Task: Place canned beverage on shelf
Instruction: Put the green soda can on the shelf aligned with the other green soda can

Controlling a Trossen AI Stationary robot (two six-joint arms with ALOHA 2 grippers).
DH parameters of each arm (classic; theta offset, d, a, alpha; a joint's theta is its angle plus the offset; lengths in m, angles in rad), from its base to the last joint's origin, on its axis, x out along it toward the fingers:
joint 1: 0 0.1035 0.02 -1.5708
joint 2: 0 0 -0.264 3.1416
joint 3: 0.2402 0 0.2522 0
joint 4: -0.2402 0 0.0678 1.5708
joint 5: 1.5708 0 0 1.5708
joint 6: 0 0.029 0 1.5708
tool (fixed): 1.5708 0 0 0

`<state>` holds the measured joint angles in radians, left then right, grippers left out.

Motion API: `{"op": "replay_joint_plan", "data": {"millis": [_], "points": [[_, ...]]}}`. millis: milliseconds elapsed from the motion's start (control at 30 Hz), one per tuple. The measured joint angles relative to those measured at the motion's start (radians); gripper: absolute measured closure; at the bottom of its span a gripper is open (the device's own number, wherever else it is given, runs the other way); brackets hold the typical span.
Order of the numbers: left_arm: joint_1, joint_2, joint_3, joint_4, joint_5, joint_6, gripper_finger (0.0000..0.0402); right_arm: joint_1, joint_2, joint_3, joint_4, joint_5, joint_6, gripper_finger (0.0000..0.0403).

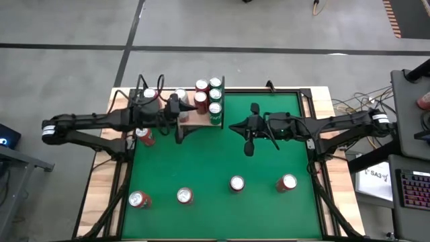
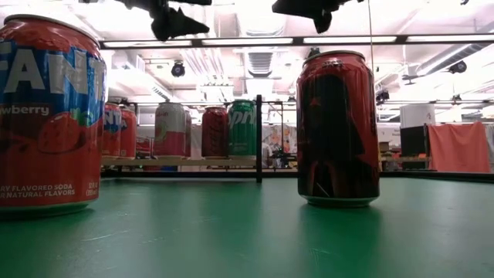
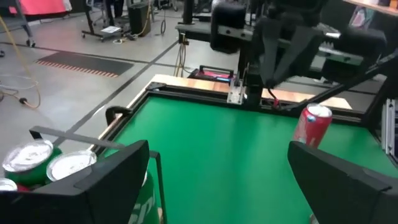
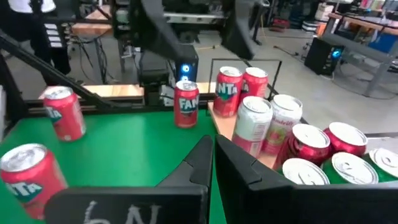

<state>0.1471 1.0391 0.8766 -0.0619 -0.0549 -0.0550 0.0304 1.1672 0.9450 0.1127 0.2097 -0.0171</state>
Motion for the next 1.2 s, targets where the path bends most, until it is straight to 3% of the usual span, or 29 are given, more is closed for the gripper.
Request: {"op": "replay_joint_plan", "data": {"millis": [300, 567, 800, 1100, 1200], "points": [[0.000, 0.010, -0.122, 0.145, 0.001, 0.003, 0.0033, -0.053, 0.072, 0.000, 0.049, 0.000, 0.044, 0.0394], [0.001, 0.046, -0.180, 0.150, -0.094, 0.018, 0.0063, -0.107, 0.099, 0.000, 0.022, 0.000, 0.116, 0.0394], [0.003, 0.160, -0.177, 0.195, -0.096, 0.044, 0.0170, -0.171, 0.098, -0.001, -0.067, 0.001, 0.195, 0.0394], [0.007, 0.358, -0.127, 0.241, -0.255, 0.067, 0.0381, -0.274, 0.099, -0.001, -0.158, 0.000, 0.239, 0.0394], [0.012, 0.404, -0.110, 0.254, -0.271, 0.070, 0.0388, -0.308, 0.106, -0.007, -0.161, -0.003, 0.237, 0.0394]]}}
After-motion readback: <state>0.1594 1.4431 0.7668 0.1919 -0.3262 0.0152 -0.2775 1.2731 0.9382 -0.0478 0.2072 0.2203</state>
